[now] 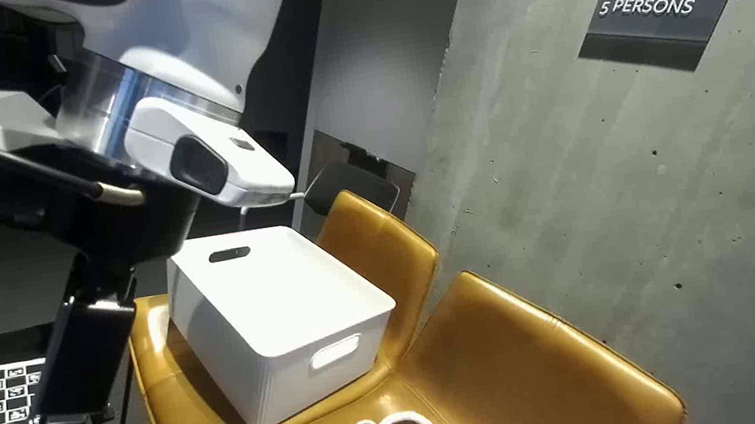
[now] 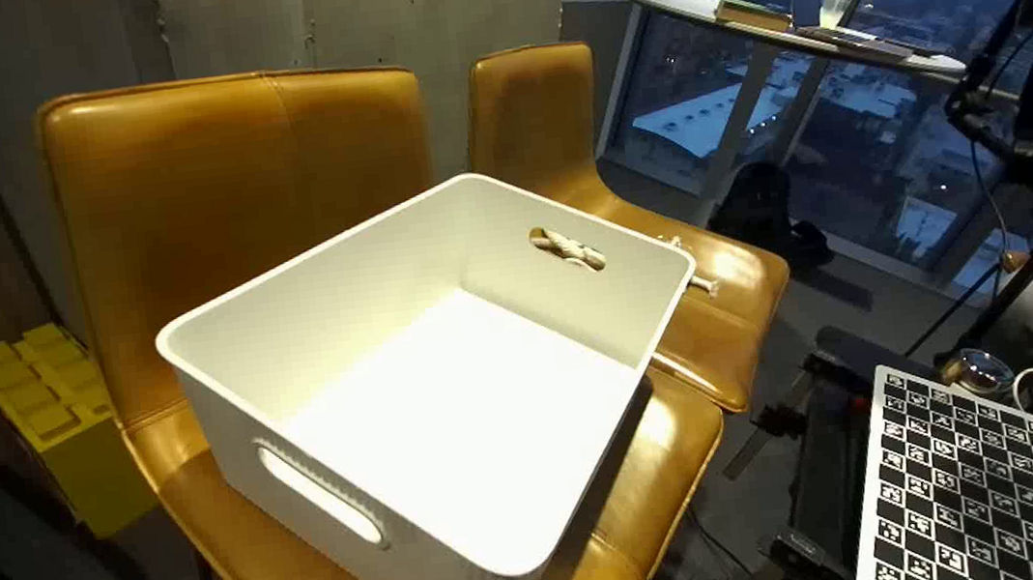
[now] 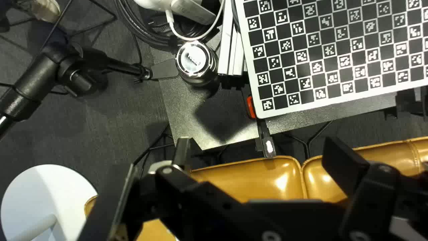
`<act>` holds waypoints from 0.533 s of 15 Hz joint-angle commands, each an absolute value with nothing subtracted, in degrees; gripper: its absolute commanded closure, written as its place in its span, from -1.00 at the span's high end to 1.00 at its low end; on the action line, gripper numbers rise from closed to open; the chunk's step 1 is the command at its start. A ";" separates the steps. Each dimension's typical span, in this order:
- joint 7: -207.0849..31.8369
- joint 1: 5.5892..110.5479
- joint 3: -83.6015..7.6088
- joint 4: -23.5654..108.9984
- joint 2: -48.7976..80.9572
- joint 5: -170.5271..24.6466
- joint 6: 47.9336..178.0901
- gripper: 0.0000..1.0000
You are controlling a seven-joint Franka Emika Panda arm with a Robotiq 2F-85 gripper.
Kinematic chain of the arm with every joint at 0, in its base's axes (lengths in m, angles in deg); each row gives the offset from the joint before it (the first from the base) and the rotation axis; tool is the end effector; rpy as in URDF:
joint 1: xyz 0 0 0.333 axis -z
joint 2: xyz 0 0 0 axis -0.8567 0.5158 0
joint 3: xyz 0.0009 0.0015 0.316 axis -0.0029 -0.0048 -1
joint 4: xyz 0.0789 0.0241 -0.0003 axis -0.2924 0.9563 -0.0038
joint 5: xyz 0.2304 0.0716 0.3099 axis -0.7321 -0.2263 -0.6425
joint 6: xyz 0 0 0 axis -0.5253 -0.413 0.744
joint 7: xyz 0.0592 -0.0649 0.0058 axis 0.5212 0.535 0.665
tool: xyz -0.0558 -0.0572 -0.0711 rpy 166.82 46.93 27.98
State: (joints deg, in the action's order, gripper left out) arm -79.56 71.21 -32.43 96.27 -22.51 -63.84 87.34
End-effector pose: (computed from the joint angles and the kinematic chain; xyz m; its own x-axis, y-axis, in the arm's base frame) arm 0.3483 -0.1541 0.3837 0.9400 -0.2086 -0.2699 -0.1896 -0.9773 0.0951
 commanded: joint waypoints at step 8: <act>-76.42 70.97 -30.18 92.08 -15.84 -64.32 96.05 1.00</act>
